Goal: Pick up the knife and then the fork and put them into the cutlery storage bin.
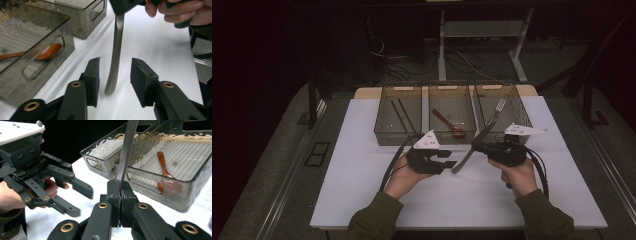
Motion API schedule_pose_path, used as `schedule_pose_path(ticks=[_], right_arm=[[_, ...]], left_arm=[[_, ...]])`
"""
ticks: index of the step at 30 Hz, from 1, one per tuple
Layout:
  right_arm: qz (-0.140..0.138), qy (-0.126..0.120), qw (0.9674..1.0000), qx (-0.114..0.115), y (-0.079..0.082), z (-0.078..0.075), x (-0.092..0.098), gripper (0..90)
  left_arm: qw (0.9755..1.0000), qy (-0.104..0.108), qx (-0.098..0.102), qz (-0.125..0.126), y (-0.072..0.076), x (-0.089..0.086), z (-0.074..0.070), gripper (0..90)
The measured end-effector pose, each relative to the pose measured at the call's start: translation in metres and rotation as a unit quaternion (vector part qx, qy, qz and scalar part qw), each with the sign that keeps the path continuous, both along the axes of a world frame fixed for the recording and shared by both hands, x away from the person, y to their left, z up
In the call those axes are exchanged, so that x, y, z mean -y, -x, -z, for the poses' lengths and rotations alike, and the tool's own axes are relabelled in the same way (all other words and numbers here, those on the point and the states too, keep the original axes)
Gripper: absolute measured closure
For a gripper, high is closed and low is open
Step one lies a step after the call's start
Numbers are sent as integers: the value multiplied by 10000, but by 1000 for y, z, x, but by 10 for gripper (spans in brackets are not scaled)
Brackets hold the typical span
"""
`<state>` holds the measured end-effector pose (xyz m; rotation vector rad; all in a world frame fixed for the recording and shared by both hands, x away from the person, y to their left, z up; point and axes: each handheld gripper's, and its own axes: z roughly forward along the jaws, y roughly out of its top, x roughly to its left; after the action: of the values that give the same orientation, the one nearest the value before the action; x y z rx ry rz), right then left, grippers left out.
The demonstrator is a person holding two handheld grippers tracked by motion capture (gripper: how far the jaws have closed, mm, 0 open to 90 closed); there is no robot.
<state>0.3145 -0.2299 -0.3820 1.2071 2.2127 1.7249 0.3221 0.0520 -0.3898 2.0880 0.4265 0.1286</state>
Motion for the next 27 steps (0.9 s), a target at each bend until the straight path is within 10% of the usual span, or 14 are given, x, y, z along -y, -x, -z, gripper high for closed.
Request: schedule_pose_path(ticks=[27], right_arm=[[562, 127, 9982, 137, -7, -26, 68, 886]], left_arm=[[9978, 107, -28, -661, 41, -91, 29, 248]])
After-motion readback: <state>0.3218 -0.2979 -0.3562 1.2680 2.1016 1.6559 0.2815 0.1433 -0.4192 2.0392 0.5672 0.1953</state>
